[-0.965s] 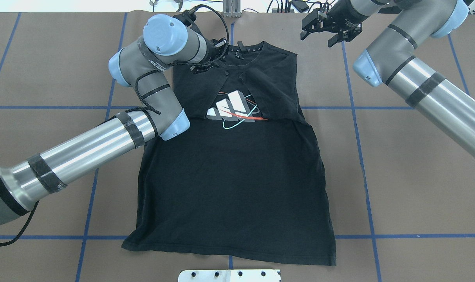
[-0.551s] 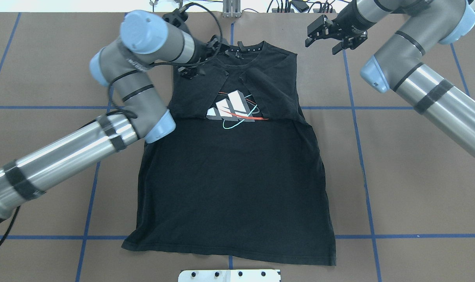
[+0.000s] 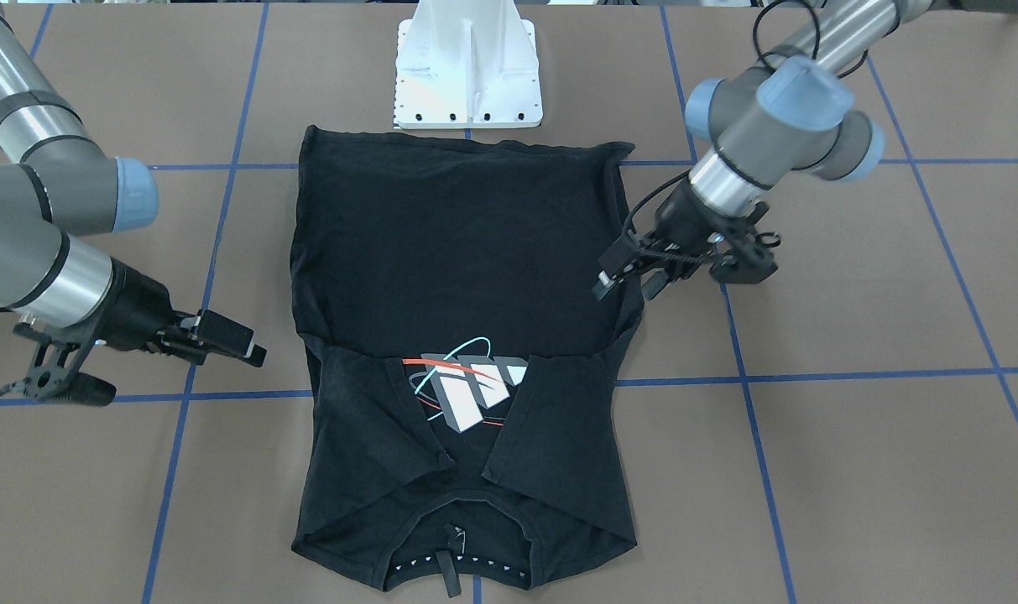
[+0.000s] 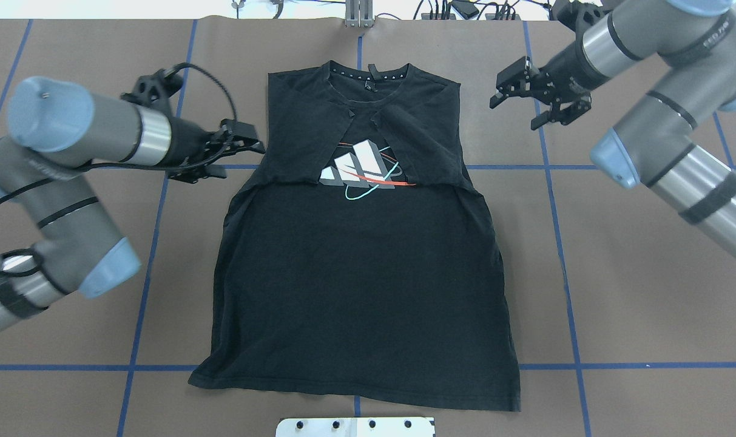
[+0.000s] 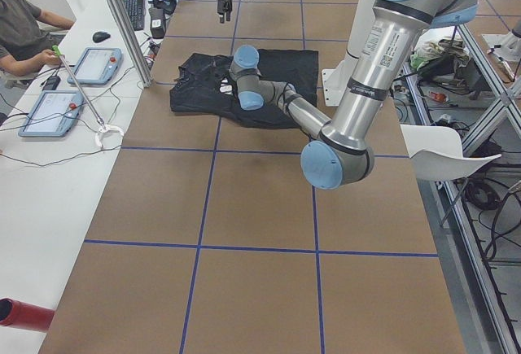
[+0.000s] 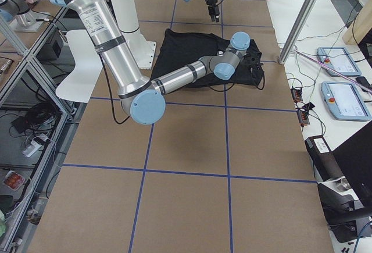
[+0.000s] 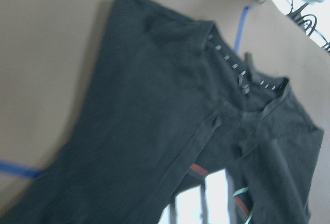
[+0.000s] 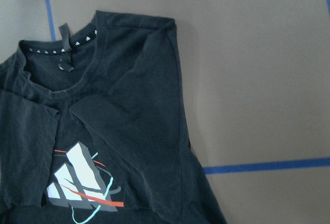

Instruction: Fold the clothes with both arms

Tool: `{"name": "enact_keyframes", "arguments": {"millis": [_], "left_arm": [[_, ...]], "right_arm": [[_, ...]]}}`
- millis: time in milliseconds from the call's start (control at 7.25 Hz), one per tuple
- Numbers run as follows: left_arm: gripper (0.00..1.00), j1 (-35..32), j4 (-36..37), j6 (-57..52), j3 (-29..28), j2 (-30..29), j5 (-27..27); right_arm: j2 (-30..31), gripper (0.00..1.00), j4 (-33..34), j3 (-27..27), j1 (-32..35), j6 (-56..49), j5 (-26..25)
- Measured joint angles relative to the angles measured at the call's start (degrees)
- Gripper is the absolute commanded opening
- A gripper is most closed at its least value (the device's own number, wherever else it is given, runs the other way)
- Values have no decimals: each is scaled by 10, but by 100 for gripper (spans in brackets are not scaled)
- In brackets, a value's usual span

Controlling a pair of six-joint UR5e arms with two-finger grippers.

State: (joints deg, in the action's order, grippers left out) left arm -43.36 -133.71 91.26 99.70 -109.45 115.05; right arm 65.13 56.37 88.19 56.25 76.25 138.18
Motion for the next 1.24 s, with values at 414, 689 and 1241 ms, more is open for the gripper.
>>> {"name": "enact_keyframes", "arguments": {"millis": [414, 689, 1241], "left_arm": [[100, 4, 1, -2, 77, 81, 3], [100, 5, 1, -1, 86, 91, 3], [100, 7, 1, 1, 117, 108, 3]], "right_arm": [[125, 100, 1, 153, -146, 64, -82], [182, 100, 1, 233, -270, 124, -170], [281, 100, 2, 283, -408, 172, -268]]}}
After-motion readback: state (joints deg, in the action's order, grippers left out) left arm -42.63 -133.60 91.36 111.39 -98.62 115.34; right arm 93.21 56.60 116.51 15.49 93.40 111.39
